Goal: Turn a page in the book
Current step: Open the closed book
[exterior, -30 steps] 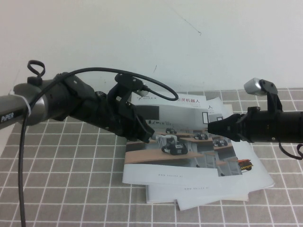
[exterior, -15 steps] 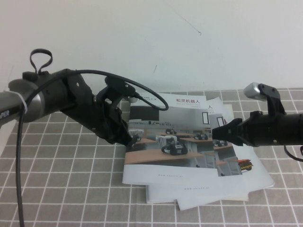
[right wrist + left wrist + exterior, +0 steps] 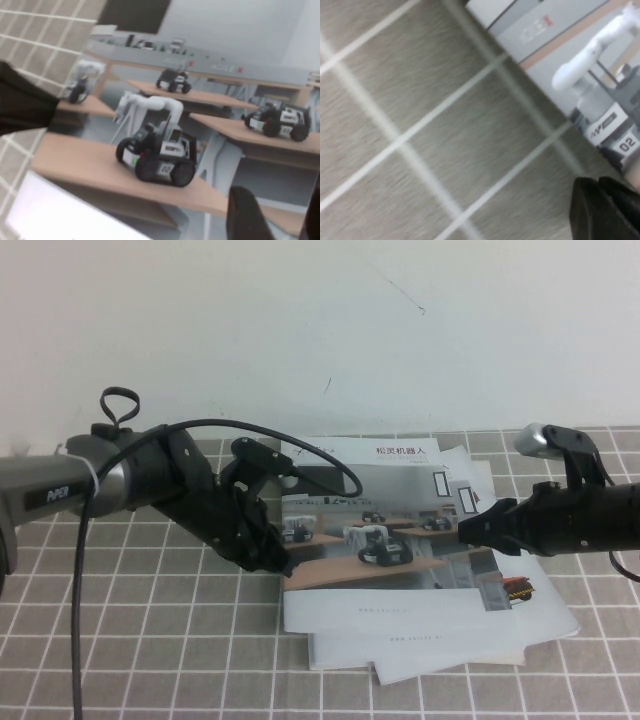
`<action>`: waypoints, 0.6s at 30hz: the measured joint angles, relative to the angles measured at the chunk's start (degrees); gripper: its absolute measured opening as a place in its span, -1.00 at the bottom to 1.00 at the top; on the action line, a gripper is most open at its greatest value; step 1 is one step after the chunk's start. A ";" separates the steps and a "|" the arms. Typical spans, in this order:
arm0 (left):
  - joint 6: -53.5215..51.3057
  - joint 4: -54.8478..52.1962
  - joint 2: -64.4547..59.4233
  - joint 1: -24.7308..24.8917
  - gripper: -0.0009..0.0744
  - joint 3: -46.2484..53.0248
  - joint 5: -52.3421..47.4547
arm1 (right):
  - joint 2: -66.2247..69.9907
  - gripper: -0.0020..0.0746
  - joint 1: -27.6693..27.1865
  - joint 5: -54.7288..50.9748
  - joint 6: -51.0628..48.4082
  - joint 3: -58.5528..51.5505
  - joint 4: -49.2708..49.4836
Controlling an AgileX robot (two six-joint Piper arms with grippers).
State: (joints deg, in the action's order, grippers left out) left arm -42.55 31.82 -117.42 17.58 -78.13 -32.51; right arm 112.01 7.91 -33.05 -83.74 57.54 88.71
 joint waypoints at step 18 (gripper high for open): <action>3.81 -6.22 1.40 1.48 -0.99 0.00 -1.17 | 3.12 -0.22 0.00 4.20 0.61 0.00 -0.22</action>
State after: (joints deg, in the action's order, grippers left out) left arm -38.74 25.59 -116.02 19.06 -78.13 -33.67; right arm 115.12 7.91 -28.86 -83.14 57.54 88.49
